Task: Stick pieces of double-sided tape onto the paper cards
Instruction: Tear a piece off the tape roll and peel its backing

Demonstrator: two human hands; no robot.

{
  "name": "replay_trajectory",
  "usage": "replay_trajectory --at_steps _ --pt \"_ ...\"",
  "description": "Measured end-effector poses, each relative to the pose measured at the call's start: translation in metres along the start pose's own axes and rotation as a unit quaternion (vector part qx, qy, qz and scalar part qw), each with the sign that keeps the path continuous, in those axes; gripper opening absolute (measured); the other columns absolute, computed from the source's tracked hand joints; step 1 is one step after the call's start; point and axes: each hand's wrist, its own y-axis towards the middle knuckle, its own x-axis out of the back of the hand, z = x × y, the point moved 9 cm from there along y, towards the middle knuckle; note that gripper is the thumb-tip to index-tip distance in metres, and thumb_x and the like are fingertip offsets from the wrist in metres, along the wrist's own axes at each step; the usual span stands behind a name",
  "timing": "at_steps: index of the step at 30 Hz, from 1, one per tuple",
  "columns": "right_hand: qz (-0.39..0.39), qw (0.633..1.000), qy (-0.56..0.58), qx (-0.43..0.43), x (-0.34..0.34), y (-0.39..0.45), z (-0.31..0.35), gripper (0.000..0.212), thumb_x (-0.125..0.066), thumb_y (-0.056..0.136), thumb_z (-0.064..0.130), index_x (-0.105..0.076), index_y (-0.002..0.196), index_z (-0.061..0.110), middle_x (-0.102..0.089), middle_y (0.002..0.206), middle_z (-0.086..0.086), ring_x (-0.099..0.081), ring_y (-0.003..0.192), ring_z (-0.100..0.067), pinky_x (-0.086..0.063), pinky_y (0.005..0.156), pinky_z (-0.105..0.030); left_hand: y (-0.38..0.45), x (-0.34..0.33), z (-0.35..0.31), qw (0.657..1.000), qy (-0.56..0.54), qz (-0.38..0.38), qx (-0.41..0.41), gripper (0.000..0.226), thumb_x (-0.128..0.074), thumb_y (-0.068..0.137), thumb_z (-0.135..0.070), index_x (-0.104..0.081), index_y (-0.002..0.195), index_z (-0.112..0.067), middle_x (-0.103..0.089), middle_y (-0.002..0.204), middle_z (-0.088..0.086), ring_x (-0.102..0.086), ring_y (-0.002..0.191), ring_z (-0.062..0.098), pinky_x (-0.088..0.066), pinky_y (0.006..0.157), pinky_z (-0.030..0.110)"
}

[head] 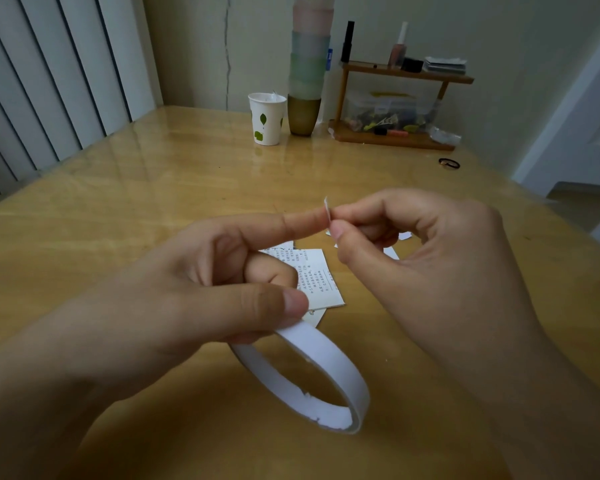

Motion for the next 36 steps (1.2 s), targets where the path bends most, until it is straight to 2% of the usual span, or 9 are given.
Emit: replay_trajectory --at_steps 8,13,15,16,17,19,23,29,36 --pt "-0.014 1.000 0.003 -0.002 0.002 -0.001 0.000 0.009 -0.068 0.078 0.015 -0.072 0.075 0.022 -0.063 0.063 0.006 -0.057 0.059 -0.012 -0.046 0.058 -0.018 0.000 0.001 -0.001 0.999 0.024 -0.020 -0.009 0.059 -0.072 0.064 -0.014 -0.063 0.119 -0.033 -0.043 0.051 -0.002 -0.036 0.046 0.007 -0.034 0.042 0.010" --pt "-0.017 1.000 0.003 0.002 0.003 -0.001 0.000 0.008 -0.067 0.077 0.014 -0.071 0.073 0.020 -0.064 0.060 0.004 -0.057 0.058 -0.012 -0.047 0.057 -0.022 0.000 0.000 -0.002 1.000 0.024 -0.006 -0.019 0.060 -0.079 0.065 -0.021 -0.062 0.122 -0.032 -0.045 0.053 -0.002 -0.036 0.049 0.008 -0.036 0.044 0.010" --pt "-0.017 1.000 0.005 0.004 0.002 -0.001 0.001 0.009 -0.066 0.078 0.014 -0.071 0.072 0.019 -0.065 0.061 0.003 -0.057 0.058 -0.012 -0.047 0.057 -0.022 0.001 -0.001 -0.003 0.999 0.029 -0.004 -0.016 0.060 -0.078 0.066 -0.022 -0.062 0.123 -0.016 -0.046 0.053 -0.005 -0.037 0.049 0.006 -0.036 0.045 0.009" --pt "-0.019 1.000 0.002 0.007 0.003 -0.001 0.001 0.009 -0.066 0.078 0.014 -0.071 0.072 0.019 -0.066 0.061 0.003 -0.056 0.058 -0.012 -0.047 0.057 -0.022 0.003 0.001 -0.002 0.999 0.036 -0.013 -0.003 0.059 -0.076 0.066 -0.018 -0.059 0.119 0.004 -0.047 0.053 -0.007 -0.040 0.048 0.004 -0.037 0.045 0.008" --pt "-0.020 1.000 -0.002 0.010 0.003 -0.001 0.001 0.009 -0.066 0.078 0.013 -0.070 0.072 0.019 -0.066 0.062 0.004 -0.056 0.058 -0.012 -0.047 0.057 -0.022 0.004 0.003 0.001 0.999 0.040 -0.022 0.015 0.059 -0.070 0.069 -0.012 -0.050 0.110 0.024 -0.049 0.053 -0.010 -0.043 0.047 0.001 -0.037 0.045 0.007" --pt "-0.015 1.000 -0.002 0.006 0.002 -0.001 0.001 0.010 -0.065 0.079 0.014 -0.070 0.073 0.020 -0.069 0.066 0.003 -0.056 0.057 -0.011 -0.048 0.058 -0.024 0.005 0.004 0.004 0.998 0.055 -0.029 0.022 0.049 -0.059 0.072 0.002 -0.036 0.094 0.039 -0.051 0.052 -0.012 -0.047 0.046 -0.002 -0.038 0.045 0.007" --pt "-0.007 1.000 0.021 -0.015 0.002 0.000 -0.002 0.012 -0.064 0.080 0.015 -0.070 0.075 0.023 -0.070 0.069 0.002 -0.058 0.058 -0.012 -0.049 0.059 -0.029 0.002 0.003 -0.001 0.998 0.029 -0.054 -0.001 0.055 -0.055 0.065 0.008 -0.038 0.110 0.033 -0.057 0.050 -0.006 -0.055 0.043 0.004 -0.042 0.042 0.010" --pt "-0.021 0.999 0.026 -0.021 0.005 0.000 0.000 0.009 -0.066 0.080 0.023 -0.070 0.082 0.031 -0.065 0.065 0.004 -0.060 0.064 -0.012 -0.048 0.064 -0.019 -0.002 0.017 0.004 0.994 -0.038 -0.101 0.010 0.056 -0.054 0.065 0.005 -0.050 0.119 0.014 -0.061 0.051 0.000 -0.059 0.044 0.007 -0.044 0.040 0.013" --pt "-0.053 0.998 -0.031 0.032 0.008 -0.003 0.008 0.006 -0.071 0.080 0.019 -0.071 0.085 0.021 -0.058 0.060 0.005 -0.055 0.063 -0.012 -0.042 0.065 -0.013 0.000 0.018 -0.001 0.992 -0.009 -0.126 0.005 0.055 -0.052 0.067 0.004 -0.046 0.120 0.018 -0.059 0.050 -0.003 -0.055 0.042 0.005 -0.042 0.040 0.012"
